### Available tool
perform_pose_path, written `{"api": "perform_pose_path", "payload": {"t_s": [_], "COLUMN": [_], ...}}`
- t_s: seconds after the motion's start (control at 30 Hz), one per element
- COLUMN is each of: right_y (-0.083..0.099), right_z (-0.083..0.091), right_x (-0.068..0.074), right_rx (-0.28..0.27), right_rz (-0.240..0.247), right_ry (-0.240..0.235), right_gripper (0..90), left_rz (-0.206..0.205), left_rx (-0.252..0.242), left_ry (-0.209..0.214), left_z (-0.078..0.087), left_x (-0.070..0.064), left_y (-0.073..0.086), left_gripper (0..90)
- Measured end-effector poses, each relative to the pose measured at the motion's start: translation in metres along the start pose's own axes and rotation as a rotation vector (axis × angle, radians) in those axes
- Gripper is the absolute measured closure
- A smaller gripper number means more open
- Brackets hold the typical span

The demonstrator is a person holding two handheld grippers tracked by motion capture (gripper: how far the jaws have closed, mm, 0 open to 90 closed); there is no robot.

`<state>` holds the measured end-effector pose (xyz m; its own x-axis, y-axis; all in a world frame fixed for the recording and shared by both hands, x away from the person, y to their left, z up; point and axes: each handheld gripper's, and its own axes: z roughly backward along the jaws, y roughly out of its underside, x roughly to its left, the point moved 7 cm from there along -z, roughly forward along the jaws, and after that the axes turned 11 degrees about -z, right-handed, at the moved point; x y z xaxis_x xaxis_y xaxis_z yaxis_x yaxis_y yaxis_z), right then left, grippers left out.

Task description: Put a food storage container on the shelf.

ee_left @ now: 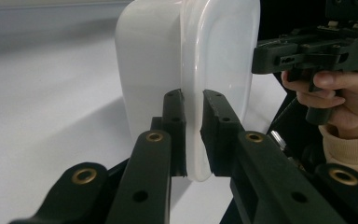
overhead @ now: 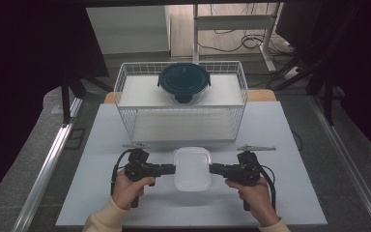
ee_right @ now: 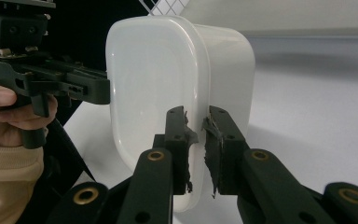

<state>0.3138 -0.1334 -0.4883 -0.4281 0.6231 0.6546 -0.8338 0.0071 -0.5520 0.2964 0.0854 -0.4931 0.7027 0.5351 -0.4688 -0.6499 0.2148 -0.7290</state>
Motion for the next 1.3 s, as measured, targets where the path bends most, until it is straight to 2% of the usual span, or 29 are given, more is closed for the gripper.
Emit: {"api": "perform_pose_path", "payload": {"t_s": [0.33, 0.6, 0.9, 1.3], "right_y": [-0.006, -0.01, -0.031, -0.06], "right_z": [0.009, 0.015, 0.029, 0.049], "right_x": [0.01, 0.016, 0.031, 0.054], "right_rx": [-0.026, -0.041, -0.075, -0.114], "right_rz": [0.063, 0.082, 0.143, 0.196], "right_ry": [0.011, 0.006, 0.004, 0.003], "right_gripper": [77.5, 77.5, 77.5, 77.6], "left_rz": [-0.034, -0.054, -0.109, -0.164], "left_rx": [-0.023, -0.038, -0.072, -0.117], "left_ry": [0.005, 0.007, -0.001, -0.005], "left_z": [0.007, 0.011, 0.022, 0.039], "left_x": [-0.009, -0.015, -0.024, -0.036], "left_y": [-0.007, -0.014, -0.039, -0.072], "left_gripper": [81.2, 81.3, 81.5, 81.5]}}
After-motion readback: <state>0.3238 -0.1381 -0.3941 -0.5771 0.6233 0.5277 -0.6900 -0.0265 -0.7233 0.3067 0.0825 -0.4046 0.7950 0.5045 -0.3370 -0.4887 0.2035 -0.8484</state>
